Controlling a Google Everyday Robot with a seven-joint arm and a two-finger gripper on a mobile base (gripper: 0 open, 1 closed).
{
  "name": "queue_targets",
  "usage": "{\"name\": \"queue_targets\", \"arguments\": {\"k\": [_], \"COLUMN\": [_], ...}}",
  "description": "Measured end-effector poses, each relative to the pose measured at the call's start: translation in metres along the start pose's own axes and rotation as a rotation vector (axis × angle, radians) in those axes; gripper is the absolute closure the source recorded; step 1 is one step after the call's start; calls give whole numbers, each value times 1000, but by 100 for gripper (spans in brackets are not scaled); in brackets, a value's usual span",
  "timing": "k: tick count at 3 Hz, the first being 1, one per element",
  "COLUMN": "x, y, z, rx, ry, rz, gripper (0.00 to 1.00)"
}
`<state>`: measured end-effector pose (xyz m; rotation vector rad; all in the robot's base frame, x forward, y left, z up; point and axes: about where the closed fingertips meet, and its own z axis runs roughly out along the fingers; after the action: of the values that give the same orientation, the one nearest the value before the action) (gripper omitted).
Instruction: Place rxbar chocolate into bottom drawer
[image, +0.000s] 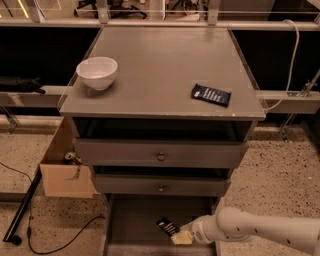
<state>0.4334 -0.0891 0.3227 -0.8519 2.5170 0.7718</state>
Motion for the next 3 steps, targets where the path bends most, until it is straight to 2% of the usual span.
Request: {"name": "queue_targets", "arguments": {"k": [1,3], "x": [-2,-1], "y": [-3,-24], "z": [9,38], "rx": [-3,-13], "ry": [15,63], "rz": [3,42], "gripper": [100,100]}}
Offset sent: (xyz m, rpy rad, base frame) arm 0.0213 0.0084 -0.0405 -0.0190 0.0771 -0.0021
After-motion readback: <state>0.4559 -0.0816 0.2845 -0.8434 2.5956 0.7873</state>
